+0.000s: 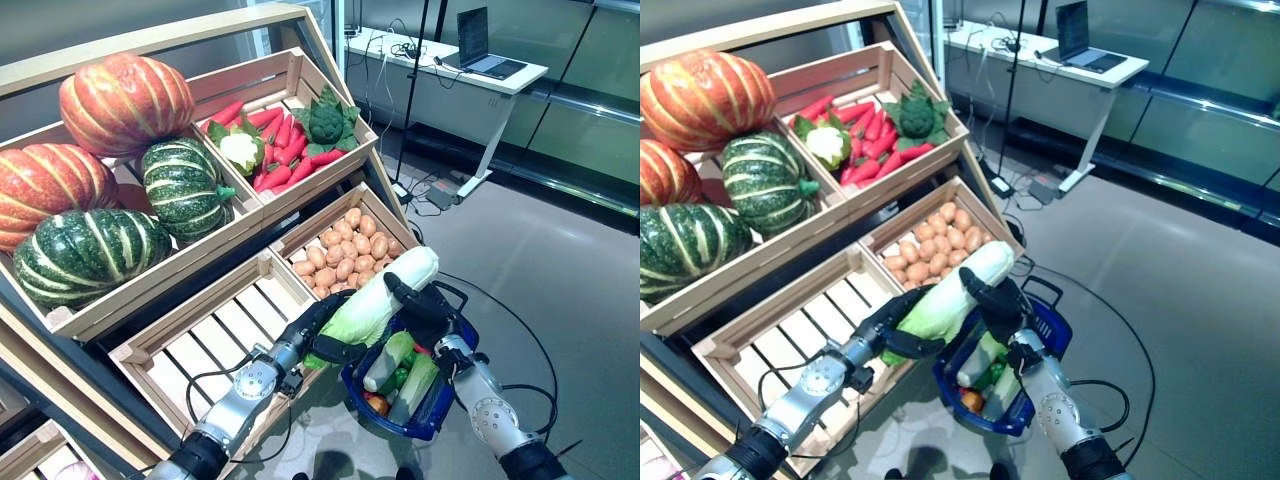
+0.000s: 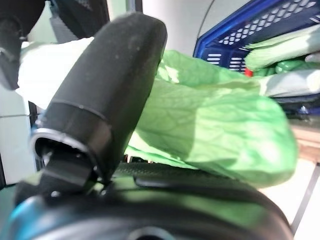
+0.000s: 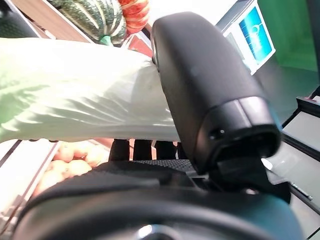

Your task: Put vegetables into the basket

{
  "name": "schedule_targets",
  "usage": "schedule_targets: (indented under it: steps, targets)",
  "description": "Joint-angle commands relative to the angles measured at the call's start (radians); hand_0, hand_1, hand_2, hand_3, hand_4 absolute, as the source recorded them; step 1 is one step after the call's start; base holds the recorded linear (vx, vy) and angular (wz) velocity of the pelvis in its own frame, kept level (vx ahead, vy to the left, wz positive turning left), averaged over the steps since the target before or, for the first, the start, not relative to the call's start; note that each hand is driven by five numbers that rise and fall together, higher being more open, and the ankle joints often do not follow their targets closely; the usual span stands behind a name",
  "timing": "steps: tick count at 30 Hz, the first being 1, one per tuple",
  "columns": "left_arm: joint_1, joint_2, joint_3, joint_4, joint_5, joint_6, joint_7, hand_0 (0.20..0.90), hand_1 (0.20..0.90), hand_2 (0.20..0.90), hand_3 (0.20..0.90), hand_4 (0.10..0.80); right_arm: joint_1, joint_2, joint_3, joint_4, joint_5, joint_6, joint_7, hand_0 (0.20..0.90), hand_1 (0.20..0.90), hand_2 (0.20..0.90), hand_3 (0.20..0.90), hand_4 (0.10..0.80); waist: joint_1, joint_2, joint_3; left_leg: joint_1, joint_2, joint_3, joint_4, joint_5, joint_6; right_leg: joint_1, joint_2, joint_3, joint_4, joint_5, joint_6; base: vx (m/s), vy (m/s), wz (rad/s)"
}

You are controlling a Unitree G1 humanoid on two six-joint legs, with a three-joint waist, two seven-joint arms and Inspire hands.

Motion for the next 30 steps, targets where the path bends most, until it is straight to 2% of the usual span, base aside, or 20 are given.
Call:
schedule_targets:
  steps: [1,16,22,26,30]
  targets:
    - [-0.066,0.002,0.08,-0.053,-0.082,-0.061,-0.015,0.9,0.9,0.9,0.9,0.8,-0.128,0.013,-0.176,-0.136,0.036,-0.099,0.076,0.3,0.3,0.3,0.3,0.4,0.019,-0.016,-0.011,0.047,0.038,-0.045,0.009,-0.098,-0.018,0.004,-0.034,-0.033,0.041,0.004,0.0,-0.017,-0.033,0.04]
    - [-0.035,0.027,0.129,-0.08,-0.108,-0.023,-0.045,0.9,0.9,0.9,0.9,0.8,-0.139,-0.119,-0.372,-0.116,-0.109,-0.137,-0.004,0.3,0.3,0.3,0.3,0.4,0.009,-0.027,-0.007,0.038,0.046,-0.051,0.009,-0.097,-0.025,0.011,-0.023,-0.036,0.016,0.016,-0.004,0.0,0.0,0.0]
    - [-0.036,0.039,0.14,-0.09,-0.134,-0.014,-0.038,0.9,0.9,0.9,0.9,0.8,-0.148,-0.195,-0.428,-0.086,-0.275,-0.137,-0.138,0.3,0.3,0.3,0.3,0.4,0.003,-0.03,-0.003,0.033,0.049,-0.044,0.009,-0.095,-0.025,0.004,-0.021,-0.03,0.022,0.013,-0.004,0.0,0.0,0.0]
    - [-0.036,0.049,0.137,-0.104,-0.161,-0.012,-0.045,0.9,0.9,0.9,0.9,0.8,-0.155,-0.246,-0.462,-0.001,-0.308,-0.149,-0.221,0.3,0.3,0.3,0.3,0.4,0.006,-0.032,-0.002,0.034,0.047,-0.044,0.009,-0.096,-0.024,0.003,-0.02,-0.03,0.027,0.01,-0.004,0.0,0.0,0.0]
    - [-0.029,0.056,0.136,-0.134,-0.2,-0.003,-0.057,0.9,0.9,0.9,0.9,0.8,-0.153,-0.263,-0.468,0.067,-0.281,-0.165,-0.238,0.3,0.3,0.3,0.3,0.4,0.014,-0.032,0.002,0.035,0.046,-0.047,0.009,-0.096,-0.022,0.004,-0.019,-0.031,0.031,0.008,-0.007,0.005,-0.008,0.0]
